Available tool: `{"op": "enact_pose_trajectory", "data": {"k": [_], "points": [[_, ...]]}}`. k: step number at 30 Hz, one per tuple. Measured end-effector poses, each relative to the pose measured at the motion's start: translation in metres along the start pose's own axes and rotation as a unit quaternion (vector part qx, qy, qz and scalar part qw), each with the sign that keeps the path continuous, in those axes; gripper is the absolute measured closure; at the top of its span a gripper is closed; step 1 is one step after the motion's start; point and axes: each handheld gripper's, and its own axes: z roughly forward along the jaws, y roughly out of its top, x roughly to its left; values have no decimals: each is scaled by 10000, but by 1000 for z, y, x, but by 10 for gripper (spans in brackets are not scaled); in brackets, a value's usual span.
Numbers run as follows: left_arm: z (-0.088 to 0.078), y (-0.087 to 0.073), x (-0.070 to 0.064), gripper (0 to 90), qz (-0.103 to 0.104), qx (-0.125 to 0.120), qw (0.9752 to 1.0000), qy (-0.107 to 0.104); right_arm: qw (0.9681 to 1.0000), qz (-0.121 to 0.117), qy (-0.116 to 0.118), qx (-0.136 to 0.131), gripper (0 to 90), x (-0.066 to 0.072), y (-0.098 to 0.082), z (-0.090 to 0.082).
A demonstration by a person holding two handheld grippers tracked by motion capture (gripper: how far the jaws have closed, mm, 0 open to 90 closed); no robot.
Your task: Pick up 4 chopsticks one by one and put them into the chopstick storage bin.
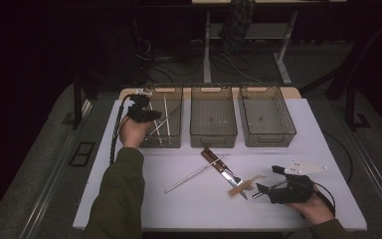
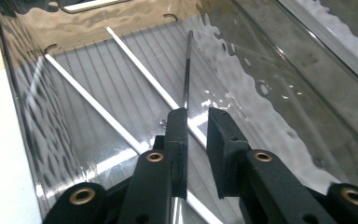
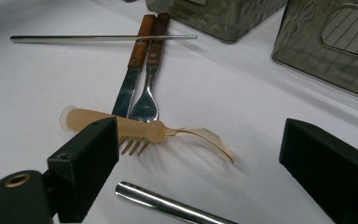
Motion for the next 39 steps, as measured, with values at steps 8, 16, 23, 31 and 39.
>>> {"op": "enact_pose_trajectory", "data": {"k": [8,16,23,31,39], "points": [[-10,3,-7,629,207,-271,9990,-284,10000,7,-9,2,113,-1,0,0],[-35,1,-27,526,510,-655,9936,-770,10000,-6,-29,14,113,0,0,0],[-54,-13,-45,454,746,-684,9892,-1060,10000,51,10,11,113,0,-1,0],[-59,-38,-68,378,982,-705,9846,-1263,10000,43,66,15,112,1,-1,3],[-58,-59,-94,351,1173,-752,9792,-1475,10000,41,38,12,113,-1,-1,6]]}}
